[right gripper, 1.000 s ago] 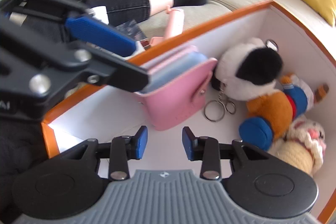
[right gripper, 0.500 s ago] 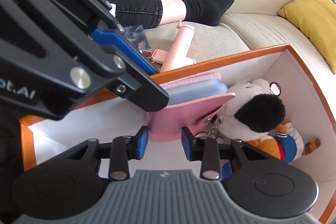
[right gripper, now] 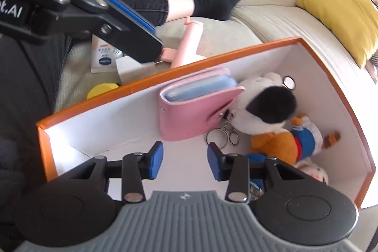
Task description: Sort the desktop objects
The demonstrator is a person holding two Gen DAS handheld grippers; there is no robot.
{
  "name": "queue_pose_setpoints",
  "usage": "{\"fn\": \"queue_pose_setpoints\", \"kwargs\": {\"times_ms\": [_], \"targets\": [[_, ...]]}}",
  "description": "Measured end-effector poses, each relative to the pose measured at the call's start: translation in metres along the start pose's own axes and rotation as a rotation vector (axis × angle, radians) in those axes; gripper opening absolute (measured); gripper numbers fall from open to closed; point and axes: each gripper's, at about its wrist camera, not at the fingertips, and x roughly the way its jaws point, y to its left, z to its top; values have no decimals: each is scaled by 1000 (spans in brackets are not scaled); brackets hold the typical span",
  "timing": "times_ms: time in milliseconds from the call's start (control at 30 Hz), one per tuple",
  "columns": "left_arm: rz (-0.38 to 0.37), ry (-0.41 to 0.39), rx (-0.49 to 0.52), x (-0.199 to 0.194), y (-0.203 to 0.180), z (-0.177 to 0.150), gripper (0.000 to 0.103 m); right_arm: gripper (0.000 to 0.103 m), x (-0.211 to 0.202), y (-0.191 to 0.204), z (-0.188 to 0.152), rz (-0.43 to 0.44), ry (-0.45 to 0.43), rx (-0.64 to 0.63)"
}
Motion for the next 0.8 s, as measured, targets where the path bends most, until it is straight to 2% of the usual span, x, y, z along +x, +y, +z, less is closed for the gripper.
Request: {"fn": "queue_pose_setpoints", "kwargs": {"times_ms": [200,267,467,567,633,700,800], "targets": [[103,-70,2,-20,18,-8,17,46,-39,-5,1,-88,-109,102],[128,-85,-8,-26,28,-9,17,53,-49,-7,7,-124,-163,135],[168,-116,-42,-49,56,-11,17,56,-69,-3,30,-147,-328,145],[183,-116,-62,-58,70,-11,18,59,-70,3,46,-117,-340,140],[185,-108,-86,-65,82,-11,23,59,-69,7,57,-97,-341,132],[195,-109,-108,-71,94,-12,31,59,-64,12,70,-89,-306,129],[223,-89,-138,-76,111,-14,35,60,-54,12,88,-41,-225,165]]}}
